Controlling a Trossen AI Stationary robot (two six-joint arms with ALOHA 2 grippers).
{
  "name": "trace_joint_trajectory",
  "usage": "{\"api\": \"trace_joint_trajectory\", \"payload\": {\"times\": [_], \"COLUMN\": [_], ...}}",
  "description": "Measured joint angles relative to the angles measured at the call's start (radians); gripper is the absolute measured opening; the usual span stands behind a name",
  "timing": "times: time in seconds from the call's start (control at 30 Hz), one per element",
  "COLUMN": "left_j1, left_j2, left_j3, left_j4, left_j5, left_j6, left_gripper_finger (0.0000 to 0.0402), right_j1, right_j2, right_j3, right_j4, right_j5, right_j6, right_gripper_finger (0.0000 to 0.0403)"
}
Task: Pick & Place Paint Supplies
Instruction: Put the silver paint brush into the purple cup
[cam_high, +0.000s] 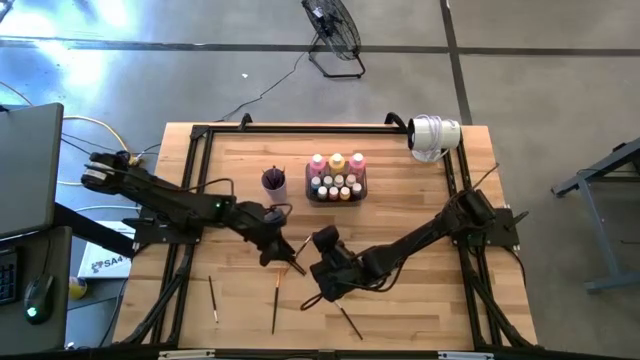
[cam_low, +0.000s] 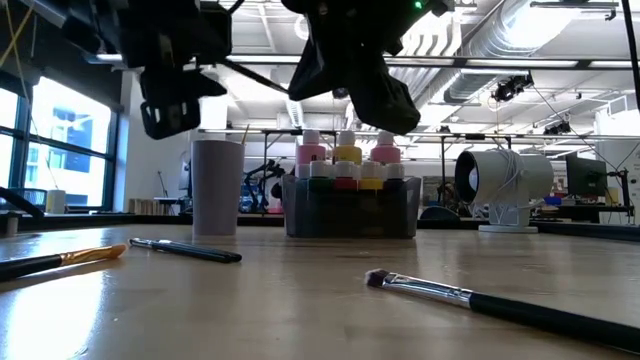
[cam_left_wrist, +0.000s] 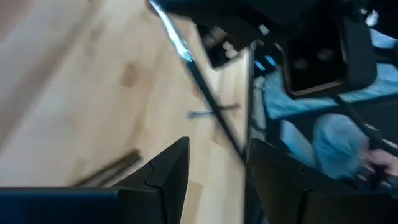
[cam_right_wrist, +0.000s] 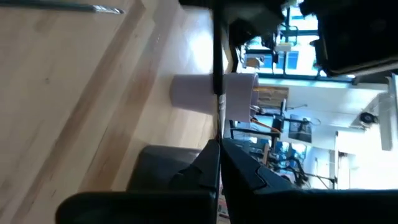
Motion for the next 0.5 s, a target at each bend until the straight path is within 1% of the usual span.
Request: {"api": "trace_joint_trajectory", "payload": {"times": [0.1,0.27,0.5], "left_j1": [0.000,0.000,0.000], "left_j2": [0.026,0.036,0.036], "left_j3": [0.010,0.010,0.010], "left_j4": [-0.014,-0.028,-0.023], "left_j5": [0.039,0.037,0.036], "left_j6": [-0.045,-0.054,-0.055], "left_gripper_finger": [0.0163,0.0163,0.0163], "right_j1": [-0.001,0.002,0.001], "right_j2": [-0.001,-0.001,-0.001], "right_j3": [0.000,0.000,0.000], "right_j4": [-0.003,-0.007,-0.011], "right_j5": [0.034,0.008,0.012], "right_j6": [-0.005,-0.006,-0.007], "right_gripper_finger": [0.0003,0.0003,0.0003]}}
